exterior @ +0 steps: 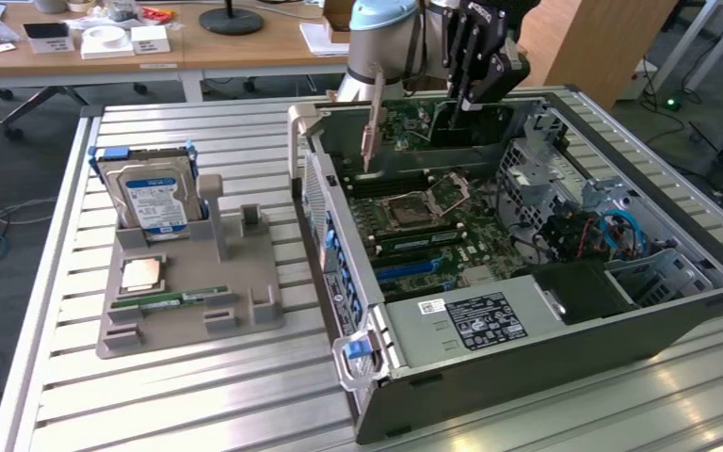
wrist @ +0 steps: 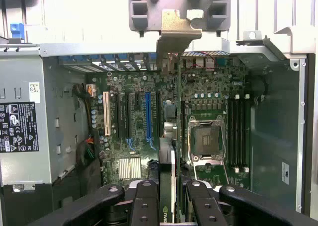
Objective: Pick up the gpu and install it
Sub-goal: 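Insert the gpu into the slot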
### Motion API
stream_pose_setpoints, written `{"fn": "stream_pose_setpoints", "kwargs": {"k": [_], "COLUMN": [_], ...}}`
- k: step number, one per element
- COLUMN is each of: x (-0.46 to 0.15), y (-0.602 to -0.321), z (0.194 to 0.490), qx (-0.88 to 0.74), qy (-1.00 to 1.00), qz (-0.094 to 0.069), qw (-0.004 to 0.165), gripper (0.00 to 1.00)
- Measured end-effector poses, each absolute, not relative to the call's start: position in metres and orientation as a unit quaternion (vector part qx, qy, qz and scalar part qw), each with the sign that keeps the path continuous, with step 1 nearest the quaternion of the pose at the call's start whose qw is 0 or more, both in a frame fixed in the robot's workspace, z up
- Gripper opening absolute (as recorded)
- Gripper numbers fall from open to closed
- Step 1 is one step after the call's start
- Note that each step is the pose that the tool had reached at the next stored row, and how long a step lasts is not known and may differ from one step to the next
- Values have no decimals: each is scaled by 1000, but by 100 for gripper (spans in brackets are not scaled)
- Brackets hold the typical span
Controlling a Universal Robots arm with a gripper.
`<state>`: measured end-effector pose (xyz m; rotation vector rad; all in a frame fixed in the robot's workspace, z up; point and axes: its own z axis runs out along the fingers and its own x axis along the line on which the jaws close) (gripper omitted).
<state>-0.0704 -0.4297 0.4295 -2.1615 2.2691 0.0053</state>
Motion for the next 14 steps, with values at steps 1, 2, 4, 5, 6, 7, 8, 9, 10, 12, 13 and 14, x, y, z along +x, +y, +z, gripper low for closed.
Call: {"fn": "stream_pose_setpoints", "kwargs": {"k": [1,2,4,5,6,7,8,9,10,12,13,14], "x": [-70,-70,-70,-70,-70,-70,-70,-70,-70,-70,-70,-70], "y": [-430,-430,-430,-430,-430,-430,-430,-430,-430,-430,-430,-430], "z": [429,429,429,429,429,429,429,429,429,427,426,425], "qx": [-690,-690,-690,-690,-690,-690,-690,-690,-690,-690,-690,-690], "qy": [724,724,724,724,724,724,724,724,724,724,724,724], "qz": [2,2,2,2,2,2,2,2,1,0,0,-1], "qw": [4,4,4,4,4,4,4,4,4,5,6,6], "gripper": [26,26,26,26,26,26,26,26,26,26,26,26]}}
